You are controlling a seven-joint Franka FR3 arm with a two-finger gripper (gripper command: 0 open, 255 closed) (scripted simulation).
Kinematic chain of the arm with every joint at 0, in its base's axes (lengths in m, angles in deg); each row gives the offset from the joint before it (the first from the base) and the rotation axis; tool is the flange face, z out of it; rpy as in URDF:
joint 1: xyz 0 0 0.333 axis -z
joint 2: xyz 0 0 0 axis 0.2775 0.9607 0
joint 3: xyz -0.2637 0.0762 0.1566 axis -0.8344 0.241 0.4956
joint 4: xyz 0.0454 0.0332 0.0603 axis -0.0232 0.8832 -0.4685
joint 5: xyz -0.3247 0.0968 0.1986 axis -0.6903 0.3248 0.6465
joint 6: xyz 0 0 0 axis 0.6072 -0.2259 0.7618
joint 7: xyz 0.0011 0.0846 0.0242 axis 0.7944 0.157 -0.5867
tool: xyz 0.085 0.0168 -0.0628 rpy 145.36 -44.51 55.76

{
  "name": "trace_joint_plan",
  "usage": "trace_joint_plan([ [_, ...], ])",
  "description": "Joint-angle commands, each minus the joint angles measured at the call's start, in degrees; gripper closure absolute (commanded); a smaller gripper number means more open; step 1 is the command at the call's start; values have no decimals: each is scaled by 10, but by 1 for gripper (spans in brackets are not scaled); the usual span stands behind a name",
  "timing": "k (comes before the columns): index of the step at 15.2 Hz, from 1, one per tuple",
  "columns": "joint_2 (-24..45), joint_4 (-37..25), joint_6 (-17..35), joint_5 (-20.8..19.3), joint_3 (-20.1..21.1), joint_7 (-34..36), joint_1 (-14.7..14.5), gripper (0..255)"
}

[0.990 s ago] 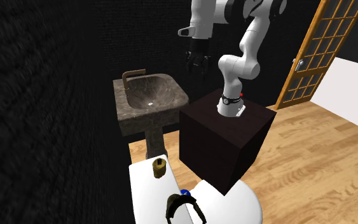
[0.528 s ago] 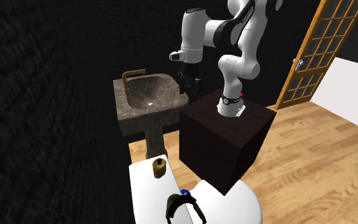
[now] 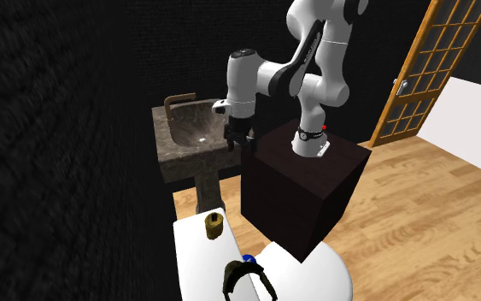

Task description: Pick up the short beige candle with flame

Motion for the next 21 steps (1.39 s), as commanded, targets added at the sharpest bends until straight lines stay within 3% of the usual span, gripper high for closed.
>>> trace_joint_plan([
  [1,51,-16,32,-2,1,1,0,0],
  [11,278,-132,128,-19,-3,-1,0,0],
  [21,500,-313,156,-31,-12,-2,-2,0],
])
